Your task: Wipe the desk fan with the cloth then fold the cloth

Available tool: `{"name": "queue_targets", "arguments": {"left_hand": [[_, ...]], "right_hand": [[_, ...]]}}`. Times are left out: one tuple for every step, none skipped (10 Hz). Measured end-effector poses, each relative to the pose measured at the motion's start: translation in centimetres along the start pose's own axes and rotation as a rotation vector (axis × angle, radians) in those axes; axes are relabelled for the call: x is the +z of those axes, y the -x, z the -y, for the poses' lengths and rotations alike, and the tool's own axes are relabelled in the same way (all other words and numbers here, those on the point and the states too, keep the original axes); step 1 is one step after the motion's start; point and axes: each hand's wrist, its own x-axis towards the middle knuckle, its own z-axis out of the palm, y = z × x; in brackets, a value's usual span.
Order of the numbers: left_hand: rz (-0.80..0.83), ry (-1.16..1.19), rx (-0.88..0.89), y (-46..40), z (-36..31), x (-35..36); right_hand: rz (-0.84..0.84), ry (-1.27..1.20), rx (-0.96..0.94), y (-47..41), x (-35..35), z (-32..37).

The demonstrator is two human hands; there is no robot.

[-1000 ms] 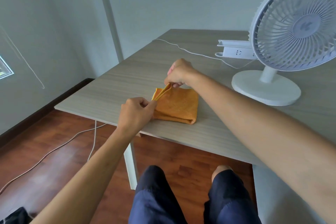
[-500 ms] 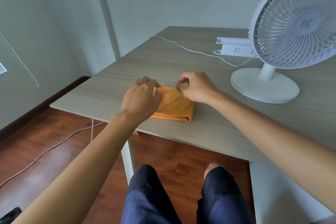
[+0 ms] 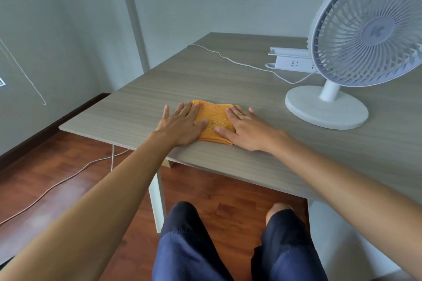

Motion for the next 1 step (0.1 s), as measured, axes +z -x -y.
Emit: {"name": "queue_targets", "arguments": {"left_hand": [[-0.044, -0.029, 0.018, -0.14, -0.07, -0.55]], "right_hand": [[-0.006, -0.07, 0.019, 0.65, -0.4, 0.31]]}}
